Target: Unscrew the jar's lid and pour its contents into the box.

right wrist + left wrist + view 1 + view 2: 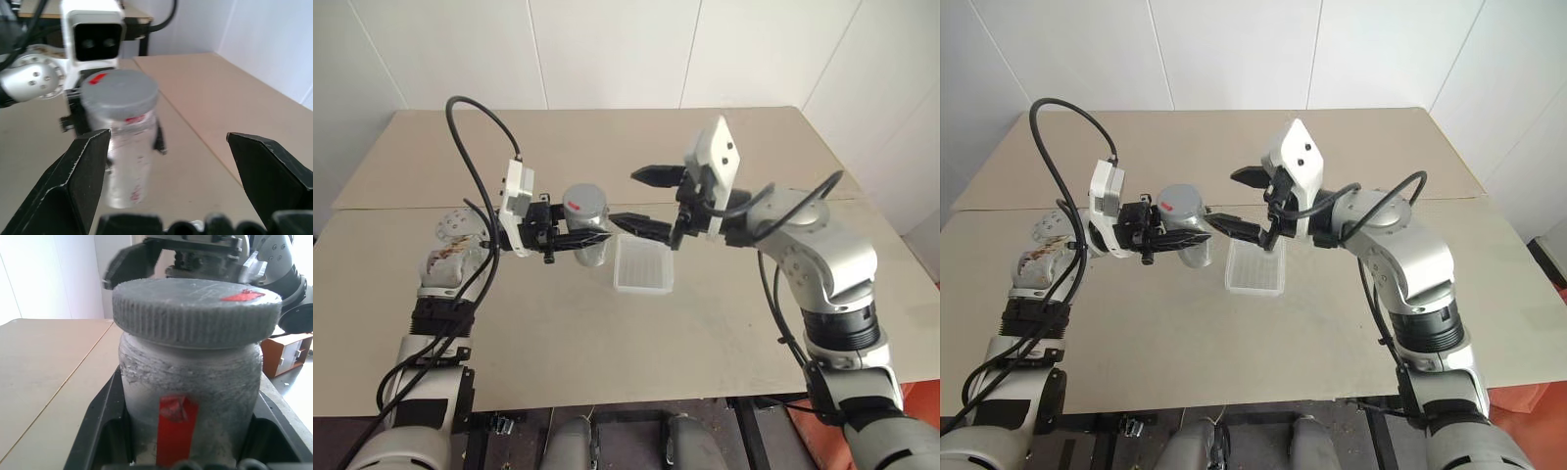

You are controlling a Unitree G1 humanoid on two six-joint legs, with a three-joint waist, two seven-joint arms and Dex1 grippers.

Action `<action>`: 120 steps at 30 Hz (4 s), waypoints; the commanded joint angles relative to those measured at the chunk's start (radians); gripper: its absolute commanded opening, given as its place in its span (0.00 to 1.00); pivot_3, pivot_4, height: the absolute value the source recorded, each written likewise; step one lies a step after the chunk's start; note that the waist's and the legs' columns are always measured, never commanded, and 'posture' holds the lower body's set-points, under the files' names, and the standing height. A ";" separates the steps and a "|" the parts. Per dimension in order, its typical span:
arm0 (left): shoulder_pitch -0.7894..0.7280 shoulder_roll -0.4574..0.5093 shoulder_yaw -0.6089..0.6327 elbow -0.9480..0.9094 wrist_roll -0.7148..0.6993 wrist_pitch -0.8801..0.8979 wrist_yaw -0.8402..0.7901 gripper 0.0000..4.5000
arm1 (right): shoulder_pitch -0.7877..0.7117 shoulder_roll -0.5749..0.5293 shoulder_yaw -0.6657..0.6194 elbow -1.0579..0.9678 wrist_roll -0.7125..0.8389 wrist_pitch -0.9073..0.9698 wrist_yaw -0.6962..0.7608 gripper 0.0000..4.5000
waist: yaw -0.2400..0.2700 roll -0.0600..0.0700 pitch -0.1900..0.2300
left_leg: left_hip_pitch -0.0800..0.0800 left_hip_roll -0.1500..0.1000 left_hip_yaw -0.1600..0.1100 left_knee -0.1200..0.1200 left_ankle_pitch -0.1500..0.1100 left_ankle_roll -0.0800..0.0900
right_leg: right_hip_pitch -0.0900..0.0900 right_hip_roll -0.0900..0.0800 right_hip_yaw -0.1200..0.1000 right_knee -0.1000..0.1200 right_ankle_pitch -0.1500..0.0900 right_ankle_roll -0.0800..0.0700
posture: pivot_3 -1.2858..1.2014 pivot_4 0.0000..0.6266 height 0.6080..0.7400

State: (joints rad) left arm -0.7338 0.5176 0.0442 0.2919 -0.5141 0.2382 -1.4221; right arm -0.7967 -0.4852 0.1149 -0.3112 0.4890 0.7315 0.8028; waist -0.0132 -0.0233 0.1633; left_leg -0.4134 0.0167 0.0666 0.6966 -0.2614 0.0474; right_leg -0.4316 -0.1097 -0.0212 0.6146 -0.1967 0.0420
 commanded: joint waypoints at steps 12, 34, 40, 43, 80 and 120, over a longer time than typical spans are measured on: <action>-0.008 -0.012 0.001 -0.033 -0.009 -0.016 -0.008 0.44 | -0.102 0.114 0.056 0.004 -0.018 0.034 -0.072 0.99 | -0.001 0.000 0.000 | 0.000 0.000 0.000 0.000 0.000 0.000 | -0.001 0.000 0.001 0.001 0.000 0.000 | 0.52 0.24 1.00; 0.024 0.001 0.003 -0.051 -0.002 -0.016 0.001 0.44 | -0.142 0.155 -0.197 0.046 0.170 0.172 -0.180 0.62 | 0.005 0.000 0.000 | -0.001 0.000 0.000 0.000 0.000 0.000 | -0.001 0.000 0.000 0.001 0.000 0.000 | 0.52 0.24 1.00; 0.043 0.004 0.026 -0.063 -0.008 -0.017 0.039 0.44 | 0.092 -0.030 -0.184 -0.008 -0.018 0.074 -0.252 0.62 | 0.011 0.000 0.000 | -0.001 0.000 0.000 0.000 0.000 0.000 | 0.000 0.000 -0.001 -0.001 0.000 0.000 | 0.52 0.24 1.00; 0.054 0.004 0.036 -0.070 -0.006 -0.022 0.067 0.44 | 0.262 -0.086 -0.163 -0.018 -0.111 0.024 -0.286 0.62 | 0.009 0.000 0.000 | -0.001 0.000 0.001 0.000 0.000 0.000 | -0.001 0.000 0.000 0.000 0.000 0.000 | 0.52 0.24 1.00; -0.627 -0.043 -0.932 0.605 2.029 -0.850 2.088 0.44 | 0.179 -0.286 -0.252 -0.247 0.309 0.368 -0.058 0.98 | 0.038 -0.001 0.000 | -0.012 -0.002 0.008 0.005 -0.001 0.002 | -0.007 -0.003 -0.003 -0.002 0.003 0.004 | 0.52 0.24 1.00; -0.078 -0.034 -0.403 -0.041 0.982 -0.397 1.302 0.44 | 0.215 -0.199 -0.269 -0.255 0.372 0.304 -0.233 0.98 | 0.029 0.000 0.000 | -0.008 -0.002 0.000 0.013 -0.002 0.004 | -0.003 -0.003 0.001 0.003 0.003 0.004 | 0.52 0.24 1.00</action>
State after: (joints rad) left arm -0.7640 0.4437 -0.2740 0.2432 0.3007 0.0174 -0.2085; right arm -0.5601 -0.6670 -0.1350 -0.5396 0.8481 1.0651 0.5610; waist 0.0163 -0.0235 0.1631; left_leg -0.4210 0.0142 0.0667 0.7094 -0.2636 0.0513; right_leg -0.4348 -0.1125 -0.0199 0.6176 -0.1934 0.0461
